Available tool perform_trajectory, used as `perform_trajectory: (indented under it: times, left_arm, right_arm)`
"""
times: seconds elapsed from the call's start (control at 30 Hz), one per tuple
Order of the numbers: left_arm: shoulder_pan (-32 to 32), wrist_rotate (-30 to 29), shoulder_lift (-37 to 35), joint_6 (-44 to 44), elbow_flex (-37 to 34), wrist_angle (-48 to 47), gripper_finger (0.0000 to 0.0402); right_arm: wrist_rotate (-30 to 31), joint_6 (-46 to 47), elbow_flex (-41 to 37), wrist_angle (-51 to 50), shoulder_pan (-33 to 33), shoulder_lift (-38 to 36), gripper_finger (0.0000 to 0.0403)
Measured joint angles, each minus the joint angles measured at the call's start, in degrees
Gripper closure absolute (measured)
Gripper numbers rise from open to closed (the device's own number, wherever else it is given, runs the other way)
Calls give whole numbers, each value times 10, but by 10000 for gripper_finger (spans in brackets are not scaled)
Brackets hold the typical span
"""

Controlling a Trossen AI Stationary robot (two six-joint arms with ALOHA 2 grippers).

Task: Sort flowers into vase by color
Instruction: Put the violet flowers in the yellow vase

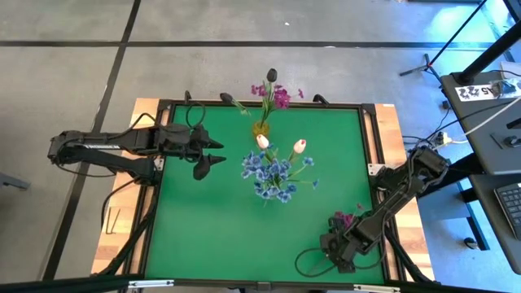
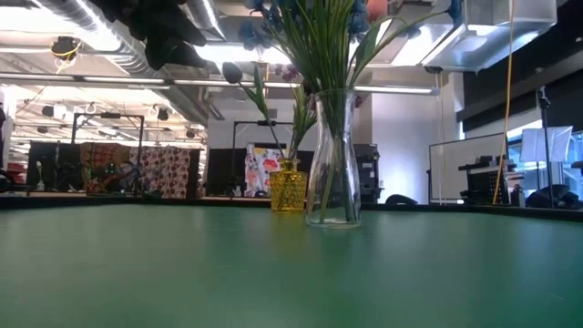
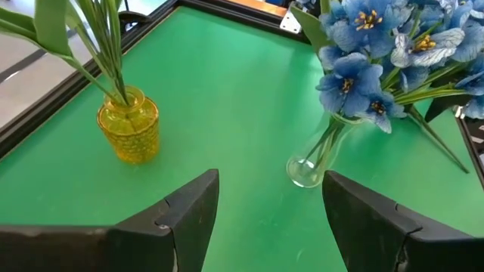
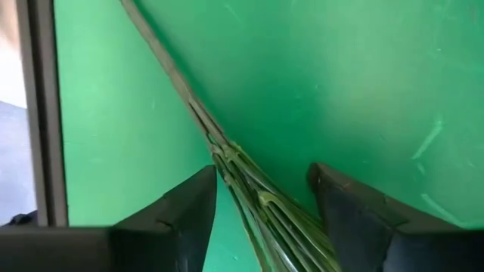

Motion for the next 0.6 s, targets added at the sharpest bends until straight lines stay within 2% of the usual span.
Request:
perform_trajectory:
  times: [0.13,0.33,0.53,0.6]
  left_arm:
    - [-2,0,0,-1,0,0,172]
    - [-19,0,0,-1,0,0,172]
    - [-36,1,0,-2,0,15,172]
    - [-42,2,0,-3,0,24,172]
  right_arm:
    - [4,-3,0,-20,0,0,207]
    - [16,-24,12,-45,0,2,289]
    - [23,-44,77,-149,-21,4,378]
    - [26,-47,100,-188,-31,3,391]
